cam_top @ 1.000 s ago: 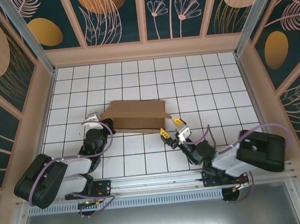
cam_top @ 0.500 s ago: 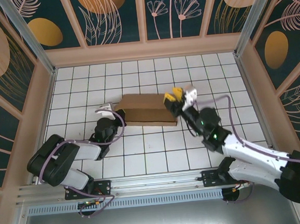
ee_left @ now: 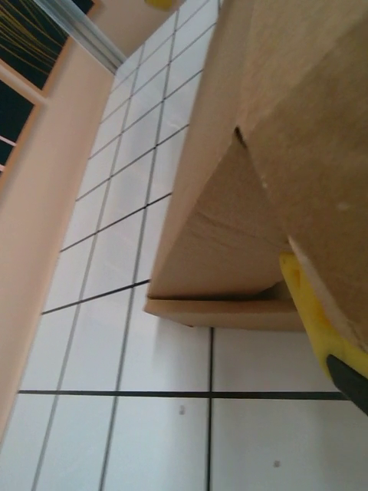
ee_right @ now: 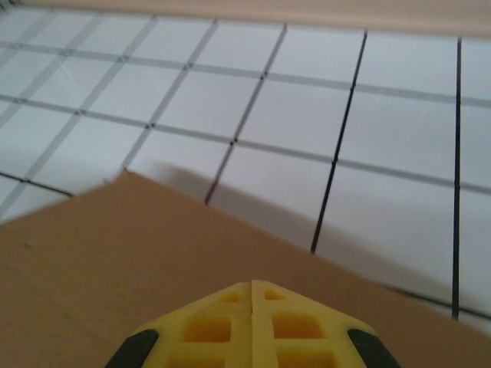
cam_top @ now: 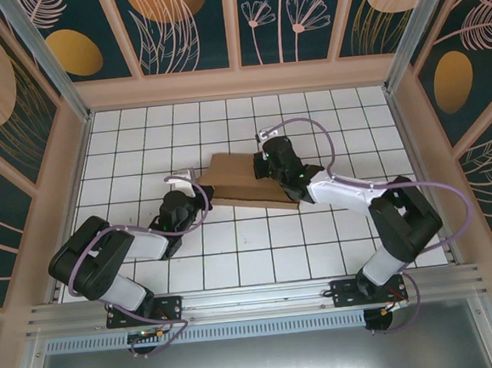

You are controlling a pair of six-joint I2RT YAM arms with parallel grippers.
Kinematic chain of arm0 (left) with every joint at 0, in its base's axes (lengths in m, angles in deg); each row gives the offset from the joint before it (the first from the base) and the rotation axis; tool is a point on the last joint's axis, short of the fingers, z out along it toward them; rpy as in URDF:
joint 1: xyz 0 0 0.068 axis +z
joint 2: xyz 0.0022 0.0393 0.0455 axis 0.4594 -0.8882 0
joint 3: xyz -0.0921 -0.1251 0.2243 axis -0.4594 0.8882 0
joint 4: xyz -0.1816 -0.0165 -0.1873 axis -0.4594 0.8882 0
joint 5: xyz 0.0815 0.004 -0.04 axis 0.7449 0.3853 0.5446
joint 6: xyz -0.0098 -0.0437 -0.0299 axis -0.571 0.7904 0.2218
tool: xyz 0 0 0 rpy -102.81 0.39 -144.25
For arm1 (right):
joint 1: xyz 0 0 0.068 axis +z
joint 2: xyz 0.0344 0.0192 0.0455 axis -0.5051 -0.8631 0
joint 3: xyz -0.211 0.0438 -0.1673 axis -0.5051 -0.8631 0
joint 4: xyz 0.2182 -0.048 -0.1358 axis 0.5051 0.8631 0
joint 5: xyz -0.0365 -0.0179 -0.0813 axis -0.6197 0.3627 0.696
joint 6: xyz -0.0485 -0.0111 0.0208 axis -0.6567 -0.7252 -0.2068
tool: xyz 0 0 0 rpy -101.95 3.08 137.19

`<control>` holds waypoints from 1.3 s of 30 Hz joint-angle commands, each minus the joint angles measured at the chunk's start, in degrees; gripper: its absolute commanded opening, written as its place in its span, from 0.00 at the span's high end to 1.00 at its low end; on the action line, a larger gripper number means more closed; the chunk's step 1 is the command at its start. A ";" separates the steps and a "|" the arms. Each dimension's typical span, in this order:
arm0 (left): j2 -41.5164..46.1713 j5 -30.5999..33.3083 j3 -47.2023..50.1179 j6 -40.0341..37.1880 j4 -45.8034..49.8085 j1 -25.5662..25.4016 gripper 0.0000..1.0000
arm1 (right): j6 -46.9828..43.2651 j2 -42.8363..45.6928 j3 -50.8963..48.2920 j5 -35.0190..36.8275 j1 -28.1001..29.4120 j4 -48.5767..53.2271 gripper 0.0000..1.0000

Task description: Fold the paper box

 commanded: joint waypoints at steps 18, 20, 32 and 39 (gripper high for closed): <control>43.60 28.03 5.27 14.42 43.62 -0.35 0.73 | 3.97 -3.36 -6.27 -1.22 0.97 -2.74 0.83; 46.84 33.08 3.99 14.75 48.10 -0.34 0.71 | 4.46 -4.28 -6.45 -1.82 1.06 -2.28 0.81; 34.74 24.82 -18.43 5.80 59.14 -0.31 0.68 | 5.02 -10.32 -4.21 3.31 5.63 4.20 0.74; 24.03 4.75 -22.33 2.82 52.90 -0.28 0.86 | 4.86 -1.61 -10.44 1.27 4.91 -2.15 1.00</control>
